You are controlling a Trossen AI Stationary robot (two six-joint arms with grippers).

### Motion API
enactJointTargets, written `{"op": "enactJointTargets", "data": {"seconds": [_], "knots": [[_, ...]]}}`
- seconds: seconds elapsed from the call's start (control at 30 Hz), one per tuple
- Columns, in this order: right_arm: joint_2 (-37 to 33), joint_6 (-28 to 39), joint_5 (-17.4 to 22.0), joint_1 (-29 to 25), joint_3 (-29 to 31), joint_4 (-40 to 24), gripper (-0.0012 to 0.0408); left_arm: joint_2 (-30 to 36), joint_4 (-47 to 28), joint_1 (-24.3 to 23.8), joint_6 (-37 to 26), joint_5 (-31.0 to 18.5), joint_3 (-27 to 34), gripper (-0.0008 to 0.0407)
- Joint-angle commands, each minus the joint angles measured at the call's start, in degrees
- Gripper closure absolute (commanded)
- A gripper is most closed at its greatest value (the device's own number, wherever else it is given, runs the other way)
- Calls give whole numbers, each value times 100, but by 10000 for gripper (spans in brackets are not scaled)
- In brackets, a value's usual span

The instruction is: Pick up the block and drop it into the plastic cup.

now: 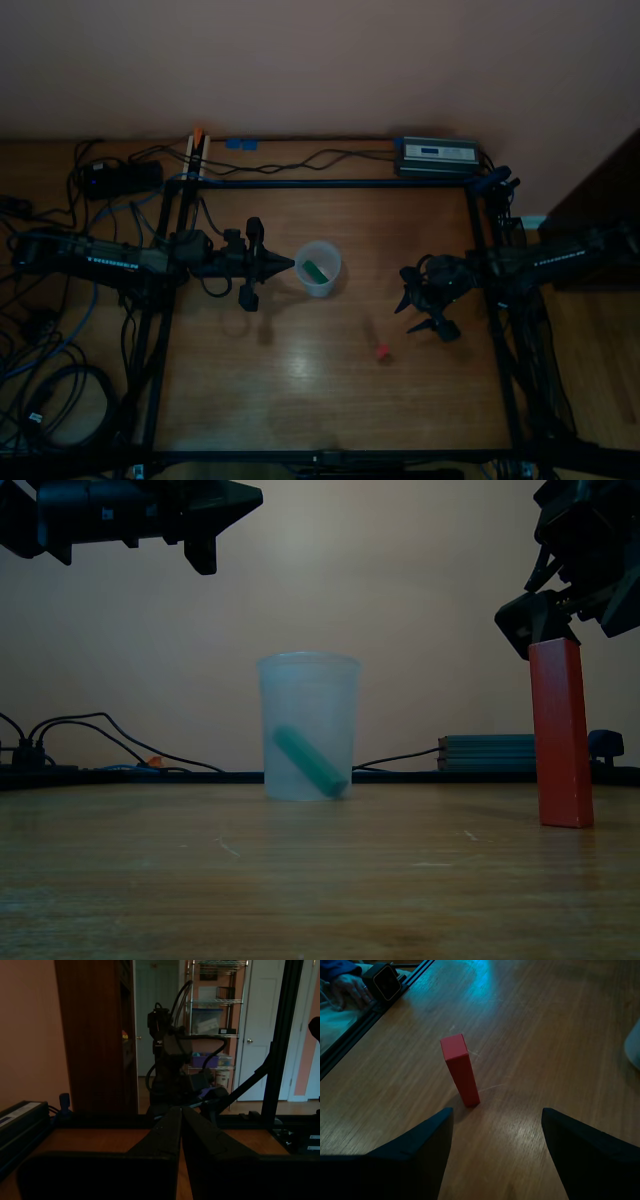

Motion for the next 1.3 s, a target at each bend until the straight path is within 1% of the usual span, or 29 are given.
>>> {"op": "enactJointTargets", "data": {"seconds": [0.0,0.13,0.37,0.6,0.83,1.03,1.1,1.27], "knots": [[81,15,4,26,-2,92,143,0,0,0,0,2,2,399],[273,15,11,136,-2,247,136,0,4,0,0,0,2,399],[584,120,7,164,-2,297,125,0,0,0,0,0,2,399],[826,192,9,164,0,529,134,0,7,0,-2,2,2,399],[944,186,9,168,-2,719,142,0,0,0,0,0,2,399],[951,28,20,297,-2,839,125,0,2,0,0,2,2,399],[966,13,59,378,0,841,120,0,2,0,0,0,2,399],[964,-33,304,599,-2,859,120,0,2,0,0,0,2,399]]}}
